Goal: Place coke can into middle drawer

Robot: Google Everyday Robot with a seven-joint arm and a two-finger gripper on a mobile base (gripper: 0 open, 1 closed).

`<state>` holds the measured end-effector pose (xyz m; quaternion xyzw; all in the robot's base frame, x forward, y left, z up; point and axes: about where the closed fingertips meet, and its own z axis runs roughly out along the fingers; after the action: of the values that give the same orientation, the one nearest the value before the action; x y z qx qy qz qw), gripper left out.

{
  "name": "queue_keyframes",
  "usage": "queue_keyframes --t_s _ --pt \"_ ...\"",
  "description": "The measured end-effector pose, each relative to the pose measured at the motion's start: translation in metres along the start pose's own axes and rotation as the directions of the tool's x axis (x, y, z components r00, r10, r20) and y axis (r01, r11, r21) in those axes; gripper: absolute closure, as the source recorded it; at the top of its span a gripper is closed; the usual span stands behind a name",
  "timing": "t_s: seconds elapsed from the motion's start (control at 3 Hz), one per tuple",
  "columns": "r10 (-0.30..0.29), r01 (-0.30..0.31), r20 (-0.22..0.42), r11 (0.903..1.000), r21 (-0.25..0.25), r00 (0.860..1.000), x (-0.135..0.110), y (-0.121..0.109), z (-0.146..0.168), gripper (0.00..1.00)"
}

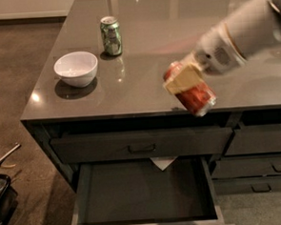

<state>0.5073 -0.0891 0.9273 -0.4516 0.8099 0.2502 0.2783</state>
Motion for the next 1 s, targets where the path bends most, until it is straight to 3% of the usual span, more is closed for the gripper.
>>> queue_keyframes --t_s 0.33,0.67,1.0 --pt "0.137 -0.143 0.097 0.9886 0.049 0.986 0.048 0.021 -0.017 1.00" --pt "0.282 -0.294 0.127 0.9520 0.086 0.951 0.107 0.017 -0.002 1.00" --pt "0.384 -0.392 0.086 0.9139 0.107 0.919 0.145 0.000 0.023 1.00"
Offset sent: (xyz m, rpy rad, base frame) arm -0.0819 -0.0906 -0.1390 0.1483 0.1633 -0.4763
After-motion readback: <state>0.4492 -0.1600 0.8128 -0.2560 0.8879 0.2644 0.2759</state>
